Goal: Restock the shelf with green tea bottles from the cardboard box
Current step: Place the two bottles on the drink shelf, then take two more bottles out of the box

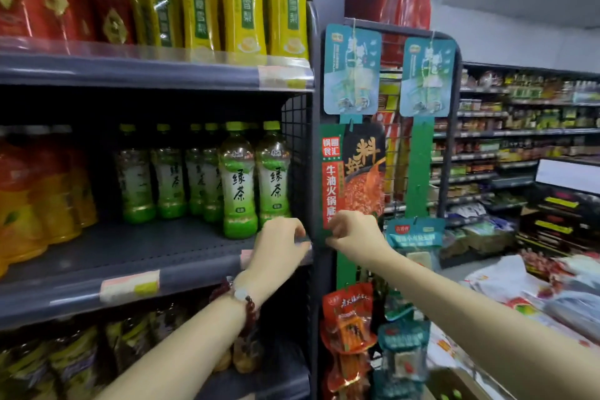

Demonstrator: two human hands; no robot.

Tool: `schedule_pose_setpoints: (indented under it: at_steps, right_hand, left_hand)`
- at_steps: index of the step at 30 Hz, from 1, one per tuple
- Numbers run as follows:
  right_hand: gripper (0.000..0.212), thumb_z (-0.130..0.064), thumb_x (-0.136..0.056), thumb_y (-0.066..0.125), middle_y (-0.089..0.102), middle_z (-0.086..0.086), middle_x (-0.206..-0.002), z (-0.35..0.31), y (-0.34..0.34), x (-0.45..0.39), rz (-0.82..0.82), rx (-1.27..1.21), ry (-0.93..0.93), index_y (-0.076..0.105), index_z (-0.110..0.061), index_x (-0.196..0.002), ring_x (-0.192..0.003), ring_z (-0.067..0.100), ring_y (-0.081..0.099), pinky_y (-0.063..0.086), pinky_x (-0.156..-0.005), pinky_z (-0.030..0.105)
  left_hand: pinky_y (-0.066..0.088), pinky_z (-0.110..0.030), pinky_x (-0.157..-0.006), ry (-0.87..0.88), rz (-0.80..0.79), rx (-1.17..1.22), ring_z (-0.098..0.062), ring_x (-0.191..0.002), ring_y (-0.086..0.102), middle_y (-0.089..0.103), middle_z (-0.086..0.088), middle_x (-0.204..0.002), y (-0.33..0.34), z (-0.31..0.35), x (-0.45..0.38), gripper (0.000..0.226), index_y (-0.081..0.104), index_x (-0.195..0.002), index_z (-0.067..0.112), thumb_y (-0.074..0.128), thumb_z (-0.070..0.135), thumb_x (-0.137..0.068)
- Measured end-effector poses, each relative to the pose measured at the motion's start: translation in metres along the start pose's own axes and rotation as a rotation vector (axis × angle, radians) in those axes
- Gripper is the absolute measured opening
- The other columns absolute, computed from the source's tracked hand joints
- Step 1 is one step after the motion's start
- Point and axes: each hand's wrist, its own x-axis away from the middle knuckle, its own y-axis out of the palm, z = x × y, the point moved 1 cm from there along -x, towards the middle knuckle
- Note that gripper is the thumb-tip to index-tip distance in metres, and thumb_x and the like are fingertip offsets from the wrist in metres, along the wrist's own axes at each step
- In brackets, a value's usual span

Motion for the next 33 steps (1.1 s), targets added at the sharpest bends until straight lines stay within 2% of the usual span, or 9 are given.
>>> schedule_pose_setpoints:
  at_steps: [5, 12, 17, 21, 23, 25, 30, 33]
  right_hand:
    - [0.024, -0.011, -0.079, 0.066, 0.072, 0.008, -0.098, 0.074, -0.025, 0.020, -0.039, 0.069, 0.125, 0.068, -0.010, -0.102, -0.089, 0.022, 0.063, 0.044, -0.071, 0.022]
    - [0.023, -0.015, -0.079, 0.069, 0.072, 0.009, -0.101, 0.209, -0.081, 0.065, -0.061, 0.094, 0.317, 0.070, -0.007, -0.101, -0.099, 0.023, 0.065, 0.042, -0.072, 0.021]
    - [0.027, -0.010, -0.077, 0.066, 0.071, 0.013, -0.102, 0.301, -0.123, 0.096, -0.092, 0.125, 0.423, 0.068, -0.005, -0.103, -0.099, 0.025, 0.065, 0.054, -0.085, 0.033]
    - [0.025, -0.007, -0.074, 0.067, 0.071, 0.014, -0.100, 0.356, -0.145, 0.109, -0.064, 0.126, 0.469, 0.069, -0.002, -0.098, -0.094, 0.025, 0.066, 0.049, -0.071, 0.027]
    - [0.026, -0.008, -0.075, 0.068, 0.071, 0.019, -0.098, 0.379, -0.151, 0.109, -0.062, 0.132, 0.488, 0.069, 0.003, -0.097, -0.091, 0.029, 0.066, 0.050, -0.069, 0.032]
    - [0.027, -0.008, -0.075, 0.068, 0.070, 0.025, -0.098, 0.401, -0.153, 0.105, -0.063, 0.136, 0.512, 0.067, 0.007, -0.098, -0.091, 0.033, 0.067, 0.054, -0.073, 0.039]
    - [0.024, -0.006, -0.076, 0.067, 0.071, 0.013, -0.101, 0.464, -0.144, 0.080, -0.114, 0.157, 0.540, 0.069, -0.003, -0.100, -0.091, 0.023, 0.066, 0.058, -0.081, 0.037]
    - [0.023, -0.006, -0.077, 0.068, 0.071, 0.013, -0.101, 0.500, -0.137, 0.055, -0.132, 0.147, 0.562, 0.069, -0.003, -0.101, -0.092, 0.023, 0.066, 0.058, -0.084, 0.038]
  left_hand:
    - [0.048, -0.031, -0.085, 0.066, -0.111, 0.012, -0.021, -0.099, 0.062, 0.070, -0.005, -0.101, 0.048, 0.045, 0.000, 0.020, 0.069, -0.098, 0.012, 0.065, 0.023, -0.082]
    - [0.046, -0.029, -0.074, 0.113, -0.317, 0.075, -0.022, -0.091, 0.062, 0.069, -0.008, -0.094, 0.162, 0.140, 0.003, 0.016, 0.068, -0.093, 0.008, 0.062, 0.020, -0.083]
    - [0.045, -0.028, -0.077, 0.145, -0.405, 0.095, -0.024, -0.096, 0.063, 0.071, -0.011, -0.095, 0.245, 0.207, 0.002, 0.016, 0.069, -0.090, 0.008, 0.060, 0.012, -0.078]
    - [0.049, -0.030, -0.078, 0.155, -0.459, 0.106, -0.026, -0.095, 0.064, 0.071, -0.011, -0.096, 0.296, 0.249, -0.006, 0.016, 0.069, -0.091, 0.007, 0.060, 0.012, -0.078]
    - [0.047, -0.029, -0.078, 0.167, -0.478, 0.112, -0.026, -0.095, 0.063, 0.070, -0.010, -0.098, 0.318, 0.264, -0.013, 0.017, 0.069, -0.093, 0.006, 0.060, 0.013, -0.080]
    - [0.046, -0.029, -0.075, 0.173, -0.496, 0.114, -0.025, -0.095, 0.062, 0.069, -0.010, -0.099, 0.340, 0.277, -0.022, 0.017, 0.069, -0.093, 0.005, 0.061, 0.013, -0.081]
    - [0.040, -0.025, -0.067, 0.145, -0.545, 0.151, -0.022, -0.085, 0.061, 0.071, -0.012, -0.094, 0.404, 0.297, -0.053, 0.014, 0.070, -0.089, 0.003, 0.062, 0.010, -0.080]
    - [0.042, -0.025, -0.068, 0.125, -0.559, 0.176, -0.024, -0.091, 0.064, 0.072, -0.013, -0.093, 0.446, 0.306, -0.078, 0.015, 0.071, -0.090, 0.000, 0.061, 0.009, -0.082]
